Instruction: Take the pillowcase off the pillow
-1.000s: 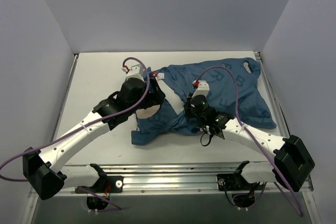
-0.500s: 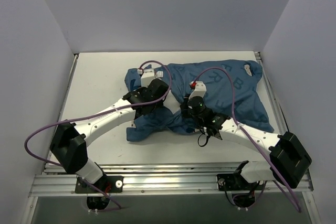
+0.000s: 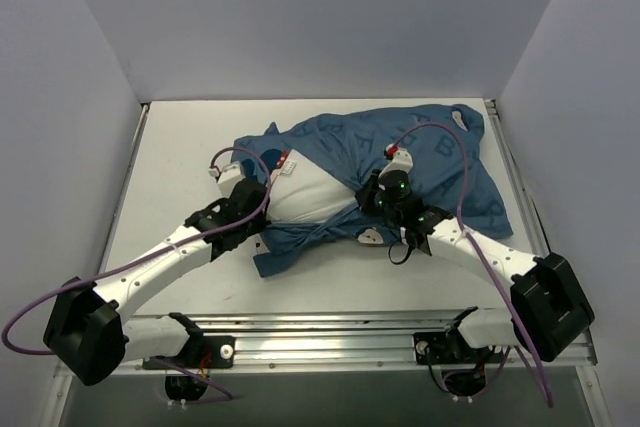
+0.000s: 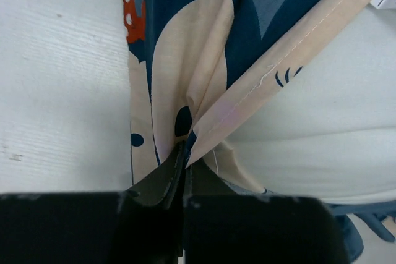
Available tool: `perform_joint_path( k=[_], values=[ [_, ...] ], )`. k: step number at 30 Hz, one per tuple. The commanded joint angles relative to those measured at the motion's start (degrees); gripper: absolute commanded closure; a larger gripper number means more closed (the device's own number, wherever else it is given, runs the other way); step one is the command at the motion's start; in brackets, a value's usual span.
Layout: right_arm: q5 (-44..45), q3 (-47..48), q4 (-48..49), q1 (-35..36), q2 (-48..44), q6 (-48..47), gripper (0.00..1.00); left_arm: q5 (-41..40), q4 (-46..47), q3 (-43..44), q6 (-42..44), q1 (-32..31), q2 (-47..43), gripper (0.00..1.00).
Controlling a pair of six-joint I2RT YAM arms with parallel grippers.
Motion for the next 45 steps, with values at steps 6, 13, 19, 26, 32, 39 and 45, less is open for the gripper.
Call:
perform_joint_path(
  k=[6,13,19,26,32,39,45],
  values=[
    [-0.54,6.83,-6.35,-9.26,-0.98,-1.58,1.0,7.22,-0.44,-11.01,-2.24,5.45,-3.76,0.93],
    [-1.44,13.08,-11.01,-0.48,0.87,-7.39,0.99,16.8,14.77,-12.6,-1.27,4.93,2.55,0.92],
    [7.88,20.01,-20.5,8.75,-0.18,-11.16,0.51,18.39,19.61,-12.07,-0.48,3.61,4.41,0.92],
    [18.26,29.77,-25.26,23.17,3.32,-13.8,0.34,18.13,20.67,-12.25,0.31,3.26,3.45,0.92],
    [15.89,28.83,-19.64,24.94,10.61,-10.74,0.34,17.95,20.85,-12.86,-0.04,2.82,2.65,0.92],
    [18.18,21.72,-14.19,19.77,16.16,-3.01,0.23,17.69,19.97,-13.57,-0.57,2.64,0.46,0.92],
    [14.32,19.24,-12.86,17.38,19.06,-1.41,0.04,18.21,19.97,-14.01,-0.74,2.55,0.19,0.93]
  ],
)
